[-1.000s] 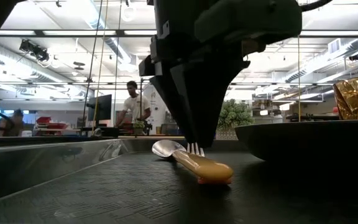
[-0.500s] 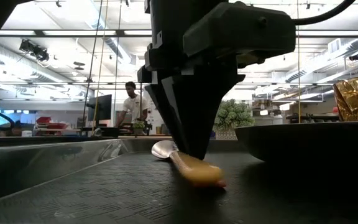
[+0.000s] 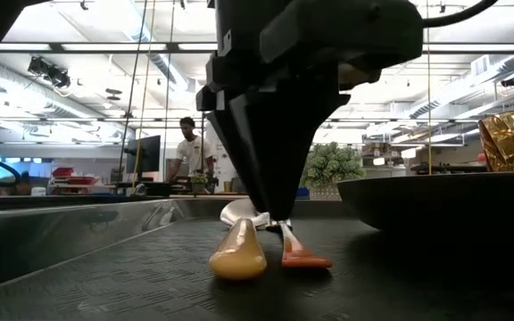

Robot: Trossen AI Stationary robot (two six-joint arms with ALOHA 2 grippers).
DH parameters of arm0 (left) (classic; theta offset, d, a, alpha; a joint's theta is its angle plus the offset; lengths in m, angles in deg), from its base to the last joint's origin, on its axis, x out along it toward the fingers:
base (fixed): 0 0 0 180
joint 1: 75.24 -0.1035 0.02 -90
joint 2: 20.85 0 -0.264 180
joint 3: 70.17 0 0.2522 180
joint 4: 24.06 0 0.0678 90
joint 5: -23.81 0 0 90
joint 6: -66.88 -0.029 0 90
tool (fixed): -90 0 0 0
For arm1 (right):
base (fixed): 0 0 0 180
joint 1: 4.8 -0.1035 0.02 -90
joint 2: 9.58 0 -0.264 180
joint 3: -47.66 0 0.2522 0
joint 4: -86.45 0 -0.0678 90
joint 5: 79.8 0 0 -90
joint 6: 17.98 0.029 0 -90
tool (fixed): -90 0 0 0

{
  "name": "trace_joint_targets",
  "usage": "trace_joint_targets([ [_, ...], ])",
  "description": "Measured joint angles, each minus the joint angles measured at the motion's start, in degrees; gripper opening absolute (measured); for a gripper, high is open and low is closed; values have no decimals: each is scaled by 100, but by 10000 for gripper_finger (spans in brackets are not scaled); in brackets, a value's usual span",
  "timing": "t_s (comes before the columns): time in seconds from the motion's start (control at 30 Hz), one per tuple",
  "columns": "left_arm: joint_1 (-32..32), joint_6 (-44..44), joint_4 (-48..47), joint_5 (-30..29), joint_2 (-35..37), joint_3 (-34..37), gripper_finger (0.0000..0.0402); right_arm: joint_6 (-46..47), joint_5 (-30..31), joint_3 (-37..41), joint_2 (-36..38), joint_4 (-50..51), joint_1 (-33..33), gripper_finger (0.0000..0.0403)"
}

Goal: Pick and place plate/cup/fork/spoon on tray
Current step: Put the yellow spoon to the left orange fork on the black tray

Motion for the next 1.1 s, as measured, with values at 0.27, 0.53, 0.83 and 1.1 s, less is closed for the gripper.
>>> trace_joint_targets([
  [0.27, 27, 75, -49, -460, 142, -64, 114, -41, 1, 0, -2, 1, 2, 7],
  [0.53, 59, 344, -961, -729, 273, -232, 85, 7, 31, -1, 0, 138, -35, 7],
  [0.83, 24, -211, -1155, -1410, 348, -229, 10, 621, 773, 1, 23, 855, -355, 5],
  [1.1, -121, -769, -1366, -1590, 356, -229, 7, 1083, 1951, 2, 235, 1303, -1071, 2],
])
